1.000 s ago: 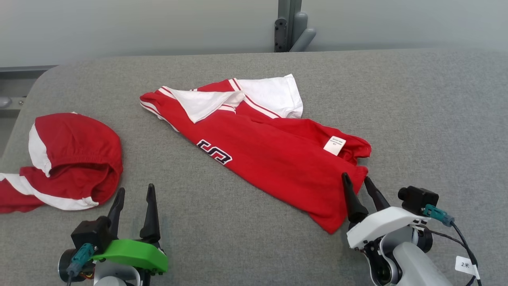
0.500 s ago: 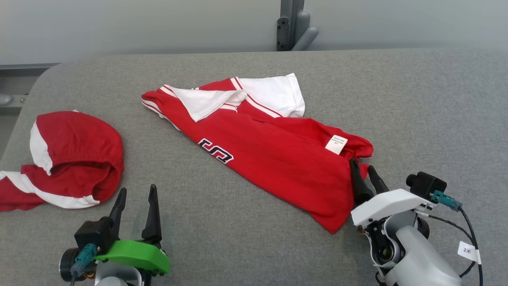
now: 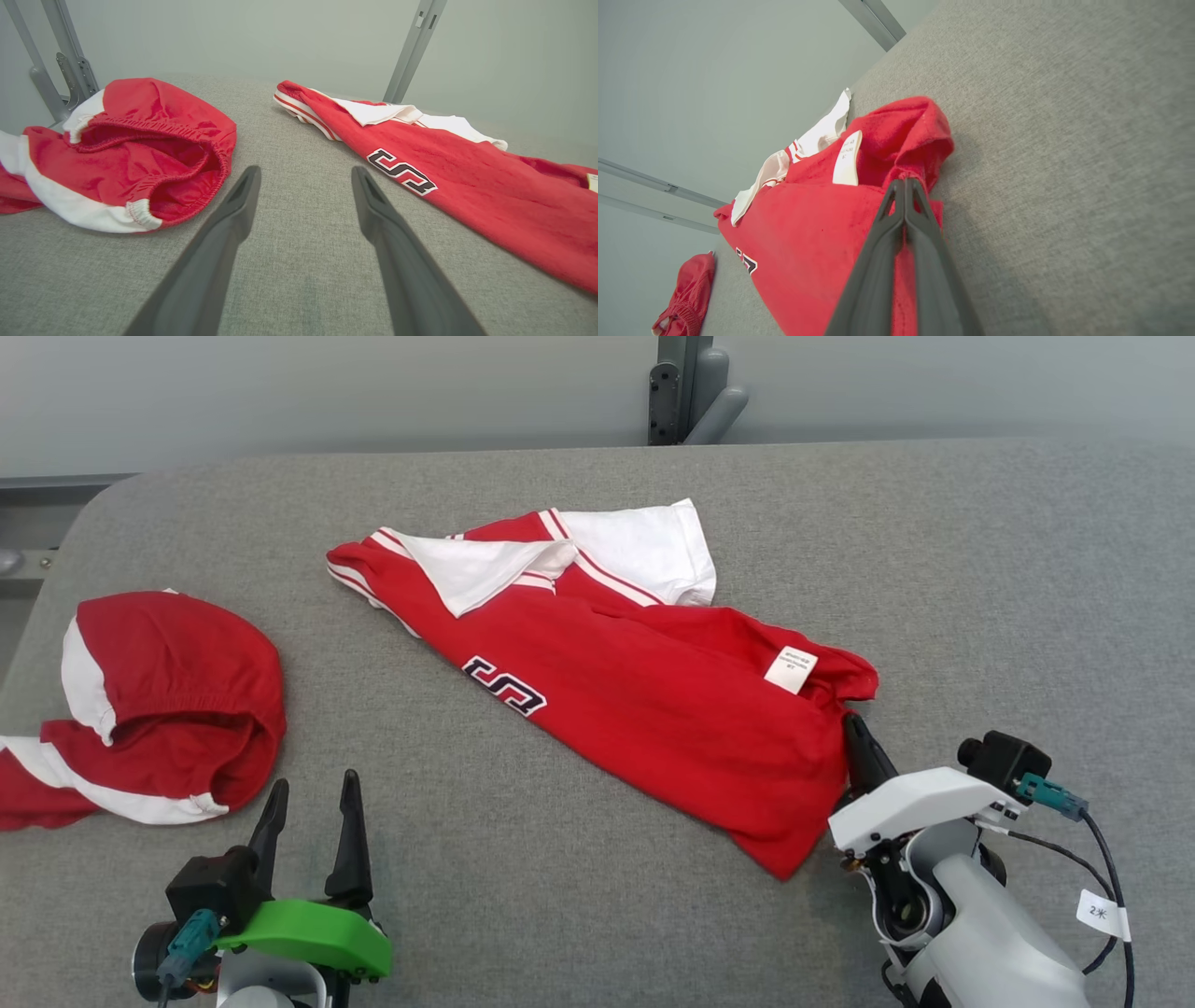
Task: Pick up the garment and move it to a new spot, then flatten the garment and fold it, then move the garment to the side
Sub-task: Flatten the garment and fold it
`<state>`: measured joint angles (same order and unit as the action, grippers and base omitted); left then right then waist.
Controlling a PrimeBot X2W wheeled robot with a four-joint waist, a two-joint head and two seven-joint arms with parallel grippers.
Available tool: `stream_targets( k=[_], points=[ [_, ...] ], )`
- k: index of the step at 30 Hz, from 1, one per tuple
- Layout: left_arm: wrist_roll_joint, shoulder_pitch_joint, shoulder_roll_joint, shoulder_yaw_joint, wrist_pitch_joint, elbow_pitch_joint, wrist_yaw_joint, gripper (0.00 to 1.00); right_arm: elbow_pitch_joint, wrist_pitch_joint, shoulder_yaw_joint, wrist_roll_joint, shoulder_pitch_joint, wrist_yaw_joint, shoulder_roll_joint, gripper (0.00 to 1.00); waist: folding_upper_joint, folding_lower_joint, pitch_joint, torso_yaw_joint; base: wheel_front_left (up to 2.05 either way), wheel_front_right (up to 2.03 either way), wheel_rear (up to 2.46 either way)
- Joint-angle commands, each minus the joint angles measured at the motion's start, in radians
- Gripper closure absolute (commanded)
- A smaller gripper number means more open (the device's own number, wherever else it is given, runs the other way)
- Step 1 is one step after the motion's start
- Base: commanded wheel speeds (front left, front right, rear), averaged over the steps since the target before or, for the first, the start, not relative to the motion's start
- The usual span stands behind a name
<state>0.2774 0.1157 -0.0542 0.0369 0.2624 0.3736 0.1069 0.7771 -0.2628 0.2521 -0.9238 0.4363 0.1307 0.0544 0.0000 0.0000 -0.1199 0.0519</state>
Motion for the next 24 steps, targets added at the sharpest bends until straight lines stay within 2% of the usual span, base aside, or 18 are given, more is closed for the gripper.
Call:
stream_targets(
  k=[1,8,16,21,24],
  points=[
    [-0.009,0.007,0.001,-0.006,0.002,-0.002,0.007,0.0,-0.005,-0.004,-0.011,0.009,0.002,0.0,0.015,1.0,0.0,0.0,0.001,-0.003,0.0,0.0,0.0],
    [-0.006,0.002,0.003,-0.021,0.002,-0.008,0.006,0.0,-0.076,-0.004,-0.029,0.032,-0.04,0.0,0.082,1.0,0.0,0.0,0.002,-0.03,0.0,0.0,0.0],
    [0.048,0.019,0.003,0.0,0.002,0.001,0.006,0.0,-0.182,-0.004,-0.057,0.046,-0.083,0.0,0.203,1.0,0.0,0.0,0.002,-0.08,0.0,0.0,0.0],
    [0.087,0.086,0.003,0.047,0.002,-0.011,0.003,0.0,-0.212,-0.004,-0.023,0.039,-0.092,0.0,0.225,1.0,0.0,0.0,-0.008,-0.098,0.0,0.0,0.0],
    [0.168,0.149,0.003,0.093,0.002,0.005,-0.004,0.0,-0.218,-0.004,0.025,0.041,-0.098,0.0,0.218,1.0,0.0,0.0,-0.02,-0.103,0.0,0.0,0.0]
  ],
)
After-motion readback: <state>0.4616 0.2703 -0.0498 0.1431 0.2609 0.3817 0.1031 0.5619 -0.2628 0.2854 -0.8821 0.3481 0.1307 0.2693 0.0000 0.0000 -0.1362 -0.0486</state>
